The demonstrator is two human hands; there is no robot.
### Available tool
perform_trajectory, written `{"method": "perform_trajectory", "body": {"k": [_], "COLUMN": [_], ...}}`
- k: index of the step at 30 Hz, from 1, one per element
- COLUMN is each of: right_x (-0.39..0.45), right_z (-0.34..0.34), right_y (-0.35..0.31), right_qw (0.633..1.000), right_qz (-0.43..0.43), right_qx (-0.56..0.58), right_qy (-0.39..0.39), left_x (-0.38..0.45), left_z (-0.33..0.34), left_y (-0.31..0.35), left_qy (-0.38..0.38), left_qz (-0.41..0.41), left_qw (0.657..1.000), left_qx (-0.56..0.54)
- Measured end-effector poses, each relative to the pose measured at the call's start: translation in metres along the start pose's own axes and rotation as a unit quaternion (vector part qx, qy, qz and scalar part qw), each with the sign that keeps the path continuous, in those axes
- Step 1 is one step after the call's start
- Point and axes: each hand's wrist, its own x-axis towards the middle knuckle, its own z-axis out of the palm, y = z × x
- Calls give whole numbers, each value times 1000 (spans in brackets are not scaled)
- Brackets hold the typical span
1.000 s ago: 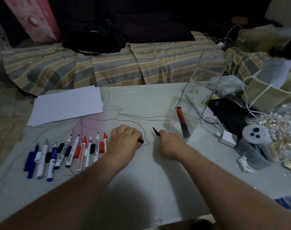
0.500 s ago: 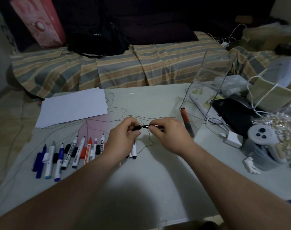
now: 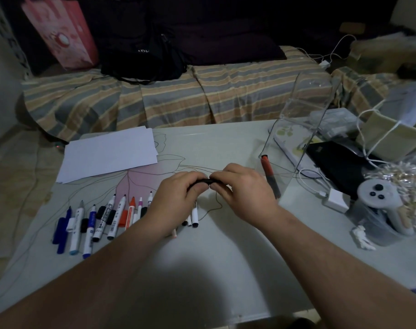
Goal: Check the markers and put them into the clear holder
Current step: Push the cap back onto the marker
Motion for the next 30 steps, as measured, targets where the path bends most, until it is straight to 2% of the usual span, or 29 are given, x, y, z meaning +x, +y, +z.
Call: {"method": "perform_trajectory", "body": {"k": [3,8,11,13,15,17,19,21,25,30], "right_x": [-1,-3,-5,-3,3,9,12,10,-4,-6], "right_z": [0,-1,-7,-16,-29,-44,-63,-79,-79,-67], "right_y": [-4,-2,-3,-3,0,9,27,47,75,69], "right_qw": [1000,997,995,993,996,990,969,952,957,963], "right_qz": [17,48,48,56,66,103,153,204,256,261], "right_qx": [15,34,-23,-19,27,71,102,111,-11,-64], "right_qy": [14,-53,-89,-97,-52,58,167,200,139,32], "left_x": [1,-1,-3,-3,1,6,6,3,0,0], "left_z": [3,2,7,9,8,6,7,11,21,27], "left_y": [2,4,7,14,25,31,32,29,16,-7], "left_qy": [7,-41,-39,-3,39,56,44,14,-37,-66], "left_qz": [26,19,-13,-58,-106,-117,-108,-89,-24,-21], "left_qw": [999,998,999,998,982,971,978,990,999,995], "left_qx": [36,43,27,-40,-151,-199,-171,-111,14,78]}}
